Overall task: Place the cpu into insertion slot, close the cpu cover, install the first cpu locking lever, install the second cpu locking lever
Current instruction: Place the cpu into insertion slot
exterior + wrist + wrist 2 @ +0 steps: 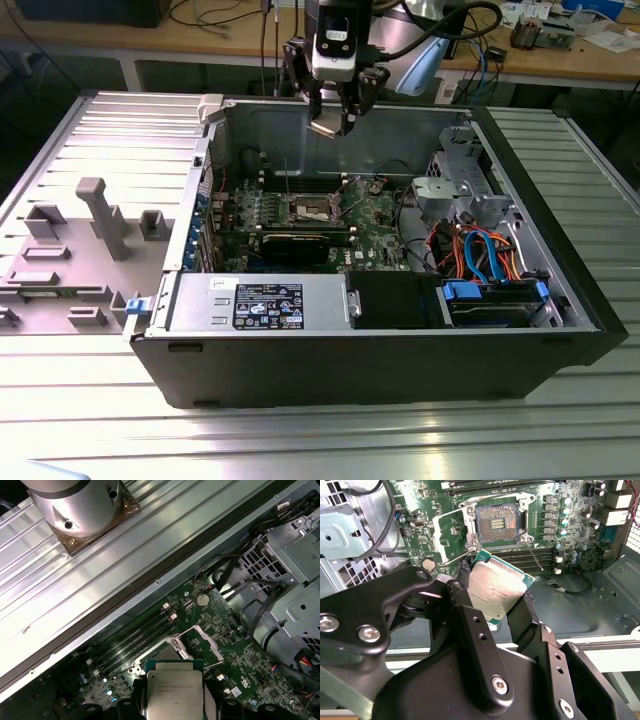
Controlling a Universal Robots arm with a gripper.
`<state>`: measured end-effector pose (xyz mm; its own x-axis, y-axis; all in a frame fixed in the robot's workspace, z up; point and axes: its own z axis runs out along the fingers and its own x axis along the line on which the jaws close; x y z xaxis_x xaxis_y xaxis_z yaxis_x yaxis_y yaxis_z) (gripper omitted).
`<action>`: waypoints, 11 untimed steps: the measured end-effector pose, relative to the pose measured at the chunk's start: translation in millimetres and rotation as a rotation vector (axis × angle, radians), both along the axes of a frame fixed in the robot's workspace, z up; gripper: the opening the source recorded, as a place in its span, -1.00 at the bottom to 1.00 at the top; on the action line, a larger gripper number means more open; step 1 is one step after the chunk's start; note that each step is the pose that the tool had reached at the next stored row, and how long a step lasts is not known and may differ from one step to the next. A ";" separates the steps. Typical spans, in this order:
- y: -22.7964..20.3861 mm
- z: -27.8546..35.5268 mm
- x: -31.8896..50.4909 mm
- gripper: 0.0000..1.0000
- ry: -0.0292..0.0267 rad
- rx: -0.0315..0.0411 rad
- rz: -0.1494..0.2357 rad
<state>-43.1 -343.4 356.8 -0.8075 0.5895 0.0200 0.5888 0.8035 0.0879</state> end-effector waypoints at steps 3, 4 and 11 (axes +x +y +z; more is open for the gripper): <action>0.0 0.1 0.0 0.09 0.0000 -0.0002 0.000; 0.0 0.1 0.0 0.09 0.0001 -0.0001 0.000; 0.0 0.1 0.0 0.09 0.0001 -0.0001 -0.003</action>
<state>-43.1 -343.5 356.8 -0.8060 0.5916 0.0200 0.5909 0.8020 0.0878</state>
